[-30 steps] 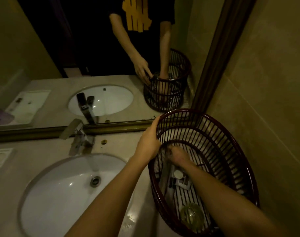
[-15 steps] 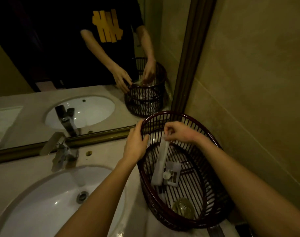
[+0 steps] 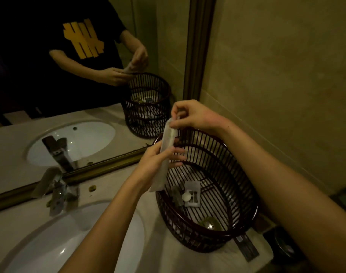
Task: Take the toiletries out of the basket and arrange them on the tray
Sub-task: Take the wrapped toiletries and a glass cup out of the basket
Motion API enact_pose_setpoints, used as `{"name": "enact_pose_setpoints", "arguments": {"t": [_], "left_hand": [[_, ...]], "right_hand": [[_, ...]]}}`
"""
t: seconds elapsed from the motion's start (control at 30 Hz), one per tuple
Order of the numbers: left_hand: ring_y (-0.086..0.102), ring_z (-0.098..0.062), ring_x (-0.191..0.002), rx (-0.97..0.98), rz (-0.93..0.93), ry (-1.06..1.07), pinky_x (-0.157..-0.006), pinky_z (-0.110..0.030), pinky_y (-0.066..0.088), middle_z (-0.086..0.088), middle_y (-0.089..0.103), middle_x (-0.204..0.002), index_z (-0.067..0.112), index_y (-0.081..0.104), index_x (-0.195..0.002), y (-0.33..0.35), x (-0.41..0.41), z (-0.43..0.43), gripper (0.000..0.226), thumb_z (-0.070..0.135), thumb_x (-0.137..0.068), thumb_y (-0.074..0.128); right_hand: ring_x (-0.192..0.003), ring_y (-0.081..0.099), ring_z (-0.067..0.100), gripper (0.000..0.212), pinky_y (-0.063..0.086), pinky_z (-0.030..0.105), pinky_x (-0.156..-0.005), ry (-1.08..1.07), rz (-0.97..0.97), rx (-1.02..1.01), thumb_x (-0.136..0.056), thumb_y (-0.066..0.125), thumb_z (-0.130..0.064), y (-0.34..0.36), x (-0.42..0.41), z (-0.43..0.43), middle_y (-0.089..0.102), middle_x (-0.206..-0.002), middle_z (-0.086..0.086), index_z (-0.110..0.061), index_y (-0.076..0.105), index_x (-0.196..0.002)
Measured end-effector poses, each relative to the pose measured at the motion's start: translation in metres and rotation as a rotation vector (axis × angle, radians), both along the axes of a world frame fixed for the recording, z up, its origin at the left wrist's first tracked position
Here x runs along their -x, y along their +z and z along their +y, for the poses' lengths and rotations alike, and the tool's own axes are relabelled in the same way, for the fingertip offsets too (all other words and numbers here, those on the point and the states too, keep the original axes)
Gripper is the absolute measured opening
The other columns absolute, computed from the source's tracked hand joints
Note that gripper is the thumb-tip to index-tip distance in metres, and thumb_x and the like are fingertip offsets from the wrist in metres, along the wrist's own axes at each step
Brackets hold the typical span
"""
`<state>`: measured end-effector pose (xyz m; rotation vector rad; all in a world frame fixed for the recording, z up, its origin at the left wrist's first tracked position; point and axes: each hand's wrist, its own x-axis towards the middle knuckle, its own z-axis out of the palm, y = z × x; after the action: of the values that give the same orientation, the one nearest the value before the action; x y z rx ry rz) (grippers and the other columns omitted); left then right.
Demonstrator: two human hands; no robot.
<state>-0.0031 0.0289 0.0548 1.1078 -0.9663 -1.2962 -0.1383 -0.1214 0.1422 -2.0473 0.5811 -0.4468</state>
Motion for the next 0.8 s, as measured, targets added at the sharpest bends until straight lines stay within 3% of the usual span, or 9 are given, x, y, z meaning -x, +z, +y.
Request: {"name": "enact_pose_setpoints", "arguments": {"t": [0.1,0.17,0.27,0.33,0.43,0.53,0.6,0.7,0.8], "left_hand": [[0.072,-0.033,-0.106,-0.033,0.062,0.005,-0.081,-0.036,0.062,-0.02,0.074,-0.114,0.009,0.054,-0.134,-0.002,-0.011,0.008,0.032,0.019,-0.103,0.05],[0.072,-0.032,-0.107,-0.071,0.066,0.023,-0.081,-0.035,0.062,-0.019,0.074,-0.115,0.006,0.056,-0.132,-0.007,-0.019,0.013,0.031,0.018,-0.104,0.047],[0.071,-0.033,-0.109,-0.136,0.137,0.092,-0.081,-0.038,0.062,-0.021,0.073,-0.116,0.003,0.056,-0.13,-0.017,-0.029,0.02,0.03,0.014,-0.105,0.044],[0.071,-0.033,-0.11,-0.17,0.195,0.139,-0.082,-0.04,0.063,-0.021,0.074,-0.116,0.002,0.056,-0.13,-0.025,-0.035,0.026,0.029,0.013,-0.105,0.043],[0.07,-0.031,-0.111,-0.206,0.258,0.184,-0.082,-0.038,0.062,-0.02,0.074,-0.116,0.004,0.056,-0.129,-0.035,-0.039,0.032,0.03,0.013,-0.105,0.042],[0.069,-0.031,-0.114,-0.229,0.337,0.201,-0.083,-0.036,0.062,-0.019,0.073,-0.118,0.004,0.056,-0.129,-0.039,-0.036,0.033,0.03,0.014,-0.105,0.04],[0.069,-0.029,-0.114,-0.231,0.347,0.21,-0.083,-0.034,0.061,-0.018,0.074,-0.119,0.003,0.055,-0.129,-0.041,-0.035,0.033,0.031,0.013,-0.104,0.04],[0.069,-0.029,-0.115,-0.229,0.35,0.213,-0.083,-0.033,0.061,-0.018,0.074,-0.119,0.001,0.054,-0.129,-0.042,-0.035,0.033,0.031,0.011,-0.104,0.039],[0.069,-0.029,-0.115,-0.236,0.354,0.213,-0.084,-0.033,0.061,-0.017,0.073,-0.12,0.001,0.055,-0.129,-0.042,-0.036,0.033,0.031,0.011,-0.103,0.04]], "right_hand": [[-0.084,0.07,0.016,0.016,0.06,0.023,-0.075,0.029,0.012,-0.004,-0.09,0.077,-0.011,-0.011,-0.009,0.004,0.07,-0.095,0.02,-0.004,0.066,-0.099],[-0.097,0.074,0.02,0.023,0.061,0.029,-0.081,0.007,0.009,-0.025,-0.091,0.076,-0.018,-0.022,-0.011,0.0,0.074,-0.108,0.015,-0.005,0.068,-0.108],[-0.1,0.076,0.021,0.023,0.061,0.032,-0.083,-0.13,0.03,-0.09,-0.092,0.076,-0.022,-0.051,-0.006,-0.014,0.077,-0.106,0.009,-0.012,0.069,-0.111],[-0.095,0.075,0.022,0.012,0.06,0.033,-0.081,-0.203,0.141,-0.095,-0.092,0.074,-0.017,-0.083,-0.002,-0.024,0.076,-0.101,0.007,-0.017,0.069,-0.104],[-0.093,0.07,0.019,0.012,0.057,0.028,-0.073,-0.204,0.455,-0.087,-0.092,0.07,-0.01,-0.147,0.001,-0.026,0.07,-0.098,0.002,-0.021,0.067,-0.097],[-0.097,0.071,0.023,0.023,0.059,0.03,-0.074,-0.107,0.744,-0.09,-0.093,0.071,-0.011,-0.204,-0.003,-0.014,0.069,-0.11,0.01,-0.014,0.066,-0.115],[-0.112,0.068,0.03,0.04,0.06,0.037,-0.087,-0.017,0.875,-0.07,-0.092,0.073,-0.013,-0.23,-0.009,-0.003,0.065,-0.126,0.013,-0.015,0.06,-0.13],[-0.118,0.063,0.031,0.056,0.059,0.048,-0.097,0.078,0.937,-0.08,-0.086,0.078,-0.01,-0.252,-0.015,0.011,0.059,-0.135,0.011,-0.019,0.053,-0.136],[-0.122,0.062,0.03,0.066,0.058,0.048,-0.099,0.134,0.959,-0.04,-0.085,0.079,-0.011,-0.26,-0.022,0.017,0.059,-0.138,0.009,-0.023,0.05,-0.143]]}}
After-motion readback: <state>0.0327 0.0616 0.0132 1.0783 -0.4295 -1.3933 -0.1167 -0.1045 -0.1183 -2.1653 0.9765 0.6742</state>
